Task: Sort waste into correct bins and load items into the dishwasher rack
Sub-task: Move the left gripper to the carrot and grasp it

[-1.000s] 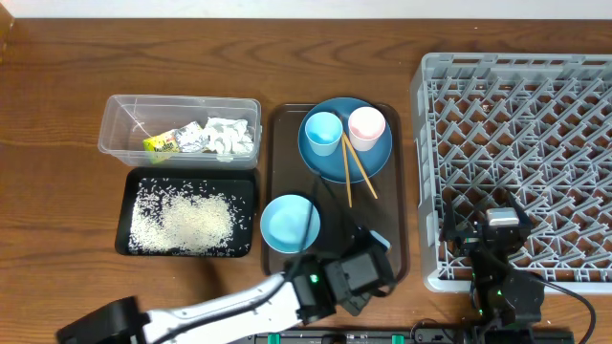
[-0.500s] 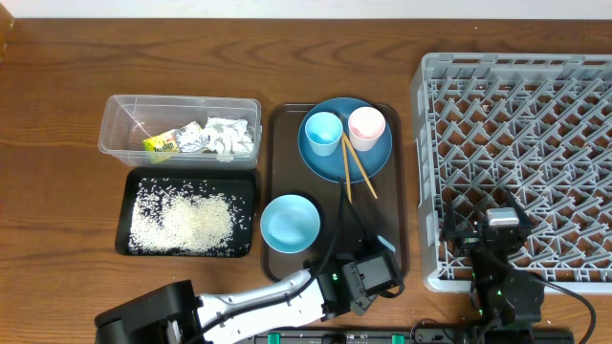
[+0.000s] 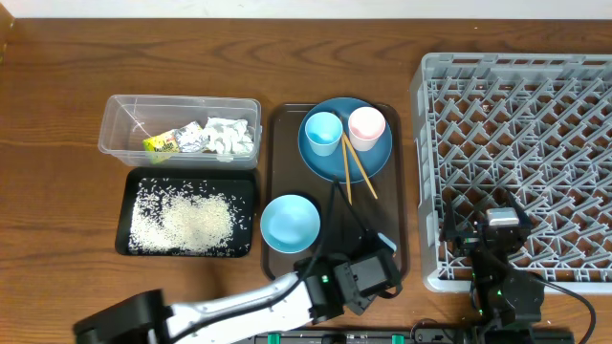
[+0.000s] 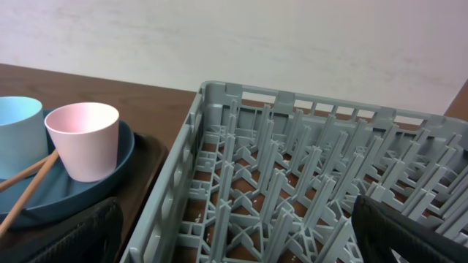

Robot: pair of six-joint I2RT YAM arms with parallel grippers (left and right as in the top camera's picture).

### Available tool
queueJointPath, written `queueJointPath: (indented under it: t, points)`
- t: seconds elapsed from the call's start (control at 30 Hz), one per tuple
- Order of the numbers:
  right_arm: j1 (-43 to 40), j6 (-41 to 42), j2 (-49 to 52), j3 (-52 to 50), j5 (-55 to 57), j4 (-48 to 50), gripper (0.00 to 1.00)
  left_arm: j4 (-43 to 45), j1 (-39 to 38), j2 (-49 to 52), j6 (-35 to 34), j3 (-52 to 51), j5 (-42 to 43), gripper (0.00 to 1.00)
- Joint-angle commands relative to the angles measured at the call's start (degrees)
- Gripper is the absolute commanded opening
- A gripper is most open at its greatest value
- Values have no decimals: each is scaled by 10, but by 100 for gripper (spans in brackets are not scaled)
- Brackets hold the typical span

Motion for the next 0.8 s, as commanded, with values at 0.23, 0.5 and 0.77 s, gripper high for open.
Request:
queueJointPath:
  t: [0.23, 0.5, 0.77]
  points:
    - [1, 4, -1, -1, 4, -2, 99, 1, 0, -15, 51, 10, -82, 36]
    - [1, 4, -1, -1, 4, -2, 99, 25, 0, 79, 80, 8, -93, 56]
    - [1, 4, -1, -1, 4, -1, 99, 40, 0, 105, 80, 8, -93, 55]
